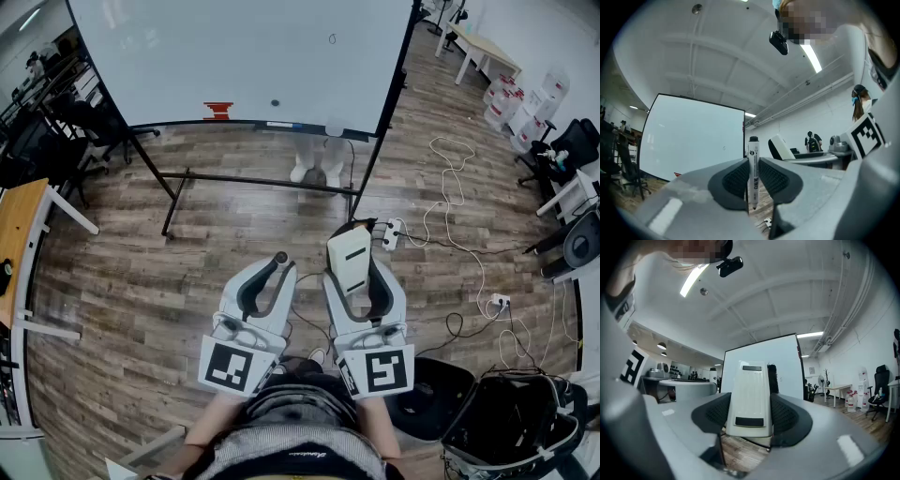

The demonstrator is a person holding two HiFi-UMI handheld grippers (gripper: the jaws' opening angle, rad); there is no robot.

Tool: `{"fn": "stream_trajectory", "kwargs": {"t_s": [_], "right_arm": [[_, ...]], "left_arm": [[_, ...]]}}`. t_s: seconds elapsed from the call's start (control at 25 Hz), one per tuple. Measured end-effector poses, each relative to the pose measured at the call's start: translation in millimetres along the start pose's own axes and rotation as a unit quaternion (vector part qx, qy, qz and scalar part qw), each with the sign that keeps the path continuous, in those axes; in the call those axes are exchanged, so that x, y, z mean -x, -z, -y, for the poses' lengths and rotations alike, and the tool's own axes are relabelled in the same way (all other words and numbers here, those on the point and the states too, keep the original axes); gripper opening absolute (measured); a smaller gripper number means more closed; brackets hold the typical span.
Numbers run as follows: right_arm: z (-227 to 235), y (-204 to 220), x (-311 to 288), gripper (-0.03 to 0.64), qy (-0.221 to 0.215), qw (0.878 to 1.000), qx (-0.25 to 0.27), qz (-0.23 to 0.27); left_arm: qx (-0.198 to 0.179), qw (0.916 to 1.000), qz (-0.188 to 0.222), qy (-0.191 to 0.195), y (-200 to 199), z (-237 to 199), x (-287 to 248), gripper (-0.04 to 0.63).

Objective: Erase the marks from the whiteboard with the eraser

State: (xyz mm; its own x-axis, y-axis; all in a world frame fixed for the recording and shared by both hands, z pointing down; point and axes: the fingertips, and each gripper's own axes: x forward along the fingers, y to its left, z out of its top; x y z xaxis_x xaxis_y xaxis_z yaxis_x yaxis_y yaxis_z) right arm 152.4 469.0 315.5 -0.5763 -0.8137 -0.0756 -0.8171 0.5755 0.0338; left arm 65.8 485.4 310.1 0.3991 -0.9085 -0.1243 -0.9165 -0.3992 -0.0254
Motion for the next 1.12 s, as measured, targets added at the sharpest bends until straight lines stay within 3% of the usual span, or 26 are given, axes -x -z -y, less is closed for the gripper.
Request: {"fn": "stream_trajectory", "kwargs": {"t_s": [0.4, 0.76, 0.92, 1.12], "right_arm": [[31.8, 12.7, 11.3, 0.261, -0.007, 1.0, -0.021, 0.003], [61.1, 29.2, -18.3, 0.261, -0.01, 0.999, -0.034, -0.012], [76.8, 39.4, -60.1, 0.261, -0.011, 0.999, -0.034, -0.02], [91.6, 47.5, -151.5, 0.261, -0.008, 1.0, -0.024, -0.018]], "left_arm": [[0.023, 0.9992, -0.023, -0.022, 20.4, 21.1, -11.3, 0.074], [0.012, 0.9994, -0.028, -0.014, 30.3, 6.9, -55.8, 0.074], [0.009, 0.9997, -0.022, -0.009, 38.8, -19.5, -94.2, 0.074], [0.024, 0.9995, -0.017, -0.004, 51.1, -87.0, -154.9, 0.074]]}}
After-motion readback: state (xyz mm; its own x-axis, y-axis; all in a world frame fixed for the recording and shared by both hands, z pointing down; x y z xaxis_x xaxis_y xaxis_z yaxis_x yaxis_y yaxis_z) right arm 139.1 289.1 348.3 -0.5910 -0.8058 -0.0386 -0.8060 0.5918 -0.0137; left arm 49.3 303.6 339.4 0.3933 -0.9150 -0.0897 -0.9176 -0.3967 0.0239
